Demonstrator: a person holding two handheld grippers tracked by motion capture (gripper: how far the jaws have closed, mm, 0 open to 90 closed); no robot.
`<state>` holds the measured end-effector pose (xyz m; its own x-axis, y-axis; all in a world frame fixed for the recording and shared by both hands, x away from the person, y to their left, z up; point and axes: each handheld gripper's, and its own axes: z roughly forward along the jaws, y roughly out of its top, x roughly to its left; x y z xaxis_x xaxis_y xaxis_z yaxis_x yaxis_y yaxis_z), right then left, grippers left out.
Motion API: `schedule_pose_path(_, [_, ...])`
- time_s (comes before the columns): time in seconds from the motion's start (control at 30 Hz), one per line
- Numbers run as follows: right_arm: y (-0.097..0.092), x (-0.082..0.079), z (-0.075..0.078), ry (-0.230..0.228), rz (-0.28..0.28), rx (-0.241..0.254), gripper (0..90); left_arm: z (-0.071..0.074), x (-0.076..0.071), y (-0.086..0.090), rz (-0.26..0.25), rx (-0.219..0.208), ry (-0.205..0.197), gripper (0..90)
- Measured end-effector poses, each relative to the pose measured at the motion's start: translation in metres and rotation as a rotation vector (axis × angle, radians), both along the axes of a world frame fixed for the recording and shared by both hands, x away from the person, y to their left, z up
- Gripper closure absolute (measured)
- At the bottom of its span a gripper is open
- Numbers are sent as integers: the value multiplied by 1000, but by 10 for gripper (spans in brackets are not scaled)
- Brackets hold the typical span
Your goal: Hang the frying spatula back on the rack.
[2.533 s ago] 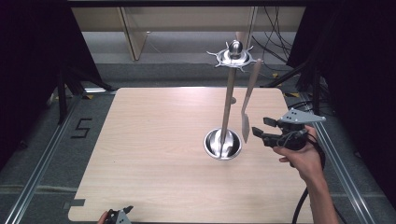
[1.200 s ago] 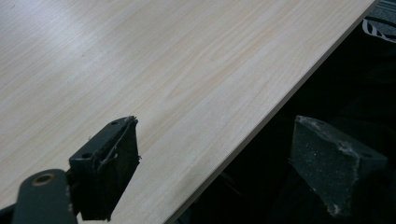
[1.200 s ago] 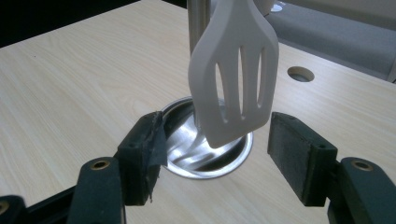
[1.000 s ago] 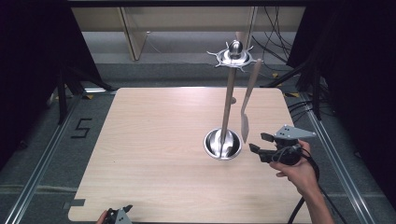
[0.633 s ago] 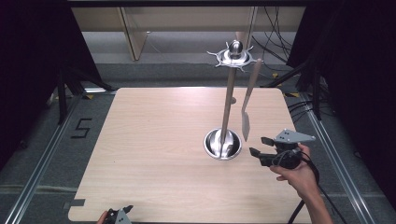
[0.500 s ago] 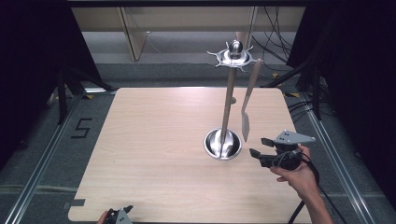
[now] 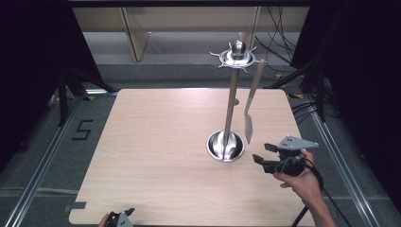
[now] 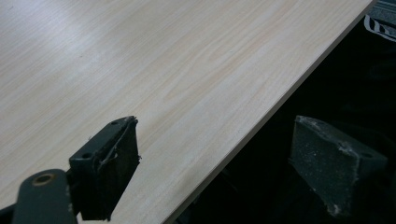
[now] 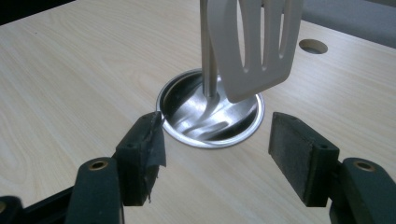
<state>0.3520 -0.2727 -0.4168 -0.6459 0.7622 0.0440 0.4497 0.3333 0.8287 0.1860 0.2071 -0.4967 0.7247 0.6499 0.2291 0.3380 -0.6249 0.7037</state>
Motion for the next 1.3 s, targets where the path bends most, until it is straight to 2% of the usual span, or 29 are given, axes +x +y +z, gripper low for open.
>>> schedule_pose_path(0.03, [0,0,-1,-8,1,-4,365,-2,-4,-2,50,-25,33,148])
schedule_pose_path(0.07, [-2,1,-1,-20,13,-17,364,-4,-4,-3,70,-52,19,148])
schedule_pose_path(0.1, [-1,-2,-1,1,1,-5,362,-4,-4,-3,74,-65,21,148])
schedule_pose_path(0.13, [-1,-2,-2,-8,2,-14,362,-4,-5,-3,75,-66,20,148])
schedule_pose_path(0.17, [-2,-1,-2,-27,6,-17,360,-3,-4,-3,74,-64,18,148])
schedule_pose_path(0.2, [-1,-3,-2,-4,-1,-9,358,-3,-5,-3,74,-63,18,148])
schedule_pose_path(0.27, [0,-5,-4,-11,0,-7,353,-3,-5,-2,72,-58,20,148])
schedule_pose_path(0.3, [-1,-4,-4,-12,12,-20,350,-2,-5,0,53,-29,29,148])
schedule_pose_path(0.33, [0,-6,-6,-6,6,-11,347,-2,-5,0,52,-25,29,148])
schedule_pose_path(0.4, [0,-6,-8,-10,14,-26,343,-2,-5,0,53,-27,27,148])
schedule_pose_path(0.43, [1,-7,-9,6,9,-16,343,-3,-5,-3,70,-66,21,148])
schedule_pose_path(0.5, [2,-8,-12,12,15,-18,341,-3,-5,-2,66,-53,21,148])
schedule_pose_path(0.53, [2,-8,-13,5,25,-22,339,-1,-5,0,47,-24,29,148])
schedule_pose_path(0.6, [3,-10,-16,19,25,-23,338,-2,-5,0,48,-27,29,148])
schedule_pose_path(0.67, [3,-10,-18,19,28,-28,338,-3,-5,-2,73,-61,20,148])
schedule_pose_path(0.7, [5,-11,-19,28,23,-16,338,-3,-5,-1,66,-44,21,148])
schedule_pose_path(0.73, [5,-12,-20,33,19,-12,337,-3,-4,-1,67,-42,22,148])
schedule_pose_path(0.77, [3,-10,-21,14,38,-32,337,-4,-4,-1,70,-57,18,148])
schedule_pose_path(0.83, [4,-12,-24,30,25,-23,337,-4,-4,-2,69,-54,29,148])
schedule_pose_path(0.87, [4,-12,-25,37,20,-19,336,-1,0,1,3,0,3,148])
schedule_pose_path(0.9, [3,-12,-27,32,23,-25,336,-1,0,1,-2,-1,1,148])
schedule_pose_path(0.93, [3,-13,-27,39,30,-29,336,-1,-1,1,5,-3,6,148])
schedule_pose_path(0.97, [3,-13,-29,31,25,-26,335,-3,-5,-2,73,-65,21,148])
schedule_pose_path(1.03, [3,-15,-30,46,26,-28,335,-3,-5,-2,72,-66,20,148])
schedule_pose_path(1.1, [1,-14,-32,13,32,-24,334,-2,-4,-1,67,-45,22,148])
schedule_pose_path(1.13, [2,-17,-32,49,17,-13,334,-3,-5,-2,70,-57,22,148])
schedule_pose_path(1.2, [0,-15,-34,8,38,-22,333,1,-1,2,4,2,0,148])
schedule_pose_path(1.23, [2,-19,-35,49,21,-11,332,-1,-4,0,46,-26,26,148])
schedule_pose_path(1.3, [1,-19,-38,37,30,-11,331,-3,-5,-2,71,-54,19,148])
